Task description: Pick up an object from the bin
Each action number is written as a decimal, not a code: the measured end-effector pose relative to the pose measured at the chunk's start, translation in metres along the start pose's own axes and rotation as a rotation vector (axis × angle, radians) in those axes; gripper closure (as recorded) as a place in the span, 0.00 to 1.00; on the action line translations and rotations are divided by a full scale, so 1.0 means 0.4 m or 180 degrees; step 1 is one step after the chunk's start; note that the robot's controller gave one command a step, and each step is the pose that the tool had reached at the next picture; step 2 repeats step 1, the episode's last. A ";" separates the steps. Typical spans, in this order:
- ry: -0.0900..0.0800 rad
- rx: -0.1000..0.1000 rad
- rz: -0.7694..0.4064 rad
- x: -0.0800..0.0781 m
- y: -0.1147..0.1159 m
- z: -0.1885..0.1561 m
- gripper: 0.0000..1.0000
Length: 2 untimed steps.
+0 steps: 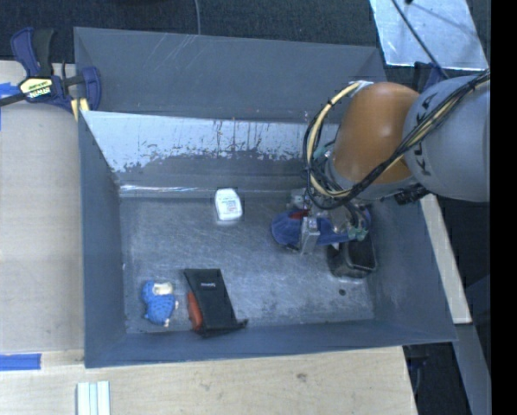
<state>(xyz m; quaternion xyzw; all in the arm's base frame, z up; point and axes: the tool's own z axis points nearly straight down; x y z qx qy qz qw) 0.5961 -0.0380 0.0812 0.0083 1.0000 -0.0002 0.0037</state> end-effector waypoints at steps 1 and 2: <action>-0.0012 0.0000 -0.0031 0.087 0.029 -0.299 1.00; -0.0012 0.0000 -0.0031 0.087 0.029 -0.299 1.00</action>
Offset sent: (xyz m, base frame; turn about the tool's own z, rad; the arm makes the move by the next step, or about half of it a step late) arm -0.0372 0.0128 0.1140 -0.0092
